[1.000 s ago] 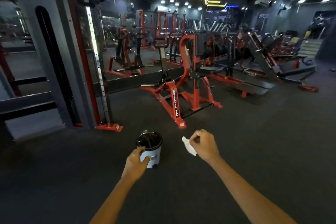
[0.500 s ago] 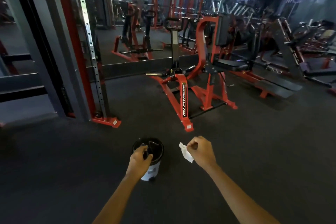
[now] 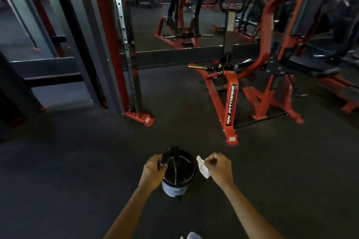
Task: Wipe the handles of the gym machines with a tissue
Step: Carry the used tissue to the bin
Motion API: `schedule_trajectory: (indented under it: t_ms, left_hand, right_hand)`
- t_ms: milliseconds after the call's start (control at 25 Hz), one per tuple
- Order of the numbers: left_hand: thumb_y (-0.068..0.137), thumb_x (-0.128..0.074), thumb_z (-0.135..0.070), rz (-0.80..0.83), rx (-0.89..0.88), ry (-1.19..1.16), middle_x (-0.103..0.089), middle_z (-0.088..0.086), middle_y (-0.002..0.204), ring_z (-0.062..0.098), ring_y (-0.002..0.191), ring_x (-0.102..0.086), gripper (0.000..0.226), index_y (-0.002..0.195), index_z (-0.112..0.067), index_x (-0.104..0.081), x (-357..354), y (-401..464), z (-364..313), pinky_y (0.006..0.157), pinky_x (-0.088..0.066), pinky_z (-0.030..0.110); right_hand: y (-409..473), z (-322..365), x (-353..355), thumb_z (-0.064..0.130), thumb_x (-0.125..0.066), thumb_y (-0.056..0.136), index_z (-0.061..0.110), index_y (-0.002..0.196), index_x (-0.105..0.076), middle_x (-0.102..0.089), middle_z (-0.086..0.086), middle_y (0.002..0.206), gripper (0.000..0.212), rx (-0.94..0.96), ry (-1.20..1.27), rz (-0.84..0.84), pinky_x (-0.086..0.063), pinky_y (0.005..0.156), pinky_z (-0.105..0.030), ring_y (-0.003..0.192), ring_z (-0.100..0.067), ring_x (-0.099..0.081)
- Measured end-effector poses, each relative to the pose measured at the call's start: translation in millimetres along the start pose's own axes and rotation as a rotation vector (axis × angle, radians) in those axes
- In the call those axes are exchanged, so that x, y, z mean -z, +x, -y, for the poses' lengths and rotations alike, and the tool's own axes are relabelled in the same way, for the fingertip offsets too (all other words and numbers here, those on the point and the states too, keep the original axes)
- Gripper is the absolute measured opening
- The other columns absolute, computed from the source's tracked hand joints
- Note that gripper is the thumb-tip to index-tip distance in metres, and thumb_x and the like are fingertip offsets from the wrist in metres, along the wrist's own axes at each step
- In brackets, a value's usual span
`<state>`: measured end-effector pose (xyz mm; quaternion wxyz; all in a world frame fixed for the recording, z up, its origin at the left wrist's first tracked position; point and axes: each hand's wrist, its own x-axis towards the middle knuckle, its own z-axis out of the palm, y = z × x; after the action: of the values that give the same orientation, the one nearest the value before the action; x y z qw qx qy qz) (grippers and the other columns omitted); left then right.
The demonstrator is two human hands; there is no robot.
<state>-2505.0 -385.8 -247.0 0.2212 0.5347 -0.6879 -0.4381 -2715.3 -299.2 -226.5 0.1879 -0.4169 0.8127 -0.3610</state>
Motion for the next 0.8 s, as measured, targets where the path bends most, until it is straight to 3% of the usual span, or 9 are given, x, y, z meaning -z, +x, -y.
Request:
schedule_trajectory:
  t_ms: [80,240,400,560,800]
  left_hand:
    - [0.088,-0.06,-0.009,-0.033,0.033,0.013,-0.048,-0.015,0.092,0.009,0.097,-0.048,0.03,0.118,-0.006,-0.057,-2,19,1,0.082,-0.038,0.02]
    - [0.089,-0.061,-0.011,-0.108,0.117,-0.008,-0.053,0.001,0.114,0.006,0.101,-0.048,0.038,0.125,-0.005,-0.053,-10,61,-1,0.082,-0.037,0.015]
    - [0.089,-0.061,-0.012,-0.106,0.168,-0.012,-0.056,0.009,0.121,0.014,0.105,-0.053,0.037,0.125,-0.005,-0.054,-20,88,4,0.083,-0.037,0.018]
    - [0.09,-0.061,-0.013,-0.069,0.173,-0.014,-0.053,0.009,0.127,0.02,0.118,-0.051,0.042,0.13,-0.005,-0.05,-13,128,12,0.09,-0.038,0.018]
    - [0.09,-0.06,-0.015,-0.052,0.16,0.003,-0.055,0.006,0.123,0.017,0.115,-0.051,0.04,0.128,-0.007,-0.051,-2,167,16,0.087,-0.039,0.016]
  right_hand:
    - [31,0,-8,0.006,-0.063,0.078,0.027,0.057,-0.052,-0.062,-0.003,0.074,0.032,0.029,-0.02,0.051,-0.04,0.057,-0.005,0.064,-0.004,-0.056]
    - [92,4,-23,0.006,-0.064,0.078,0.029,0.057,-0.051,-0.061,-0.001,0.073,0.034,0.062,-0.057,0.166,-0.039,0.055,-0.003,0.064,-0.002,-0.055]
    - [126,8,-43,0.007,-0.065,0.077,0.028,0.056,-0.051,-0.062,-0.001,0.074,0.033,0.067,-0.08,0.202,-0.038,0.053,-0.005,0.066,-0.008,-0.057]
    - [148,12,-65,0.008,-0.064,0.078,0.027,0.056,-0.051,-0.062,0.0,0.072,0.031,0.028,-0.094,0.197,-0.039,0.052,-0.009,0.067,-0.01,-0.059]
    - [179,24,-83,0.005,-0.065,0.078,0.02,0.065,-0.059,-0.064,-0.002,0.076,0.021,0.018,-0.081,0.202,-0.041,0.055,-0.006,0.067,-0.01,-0.06]
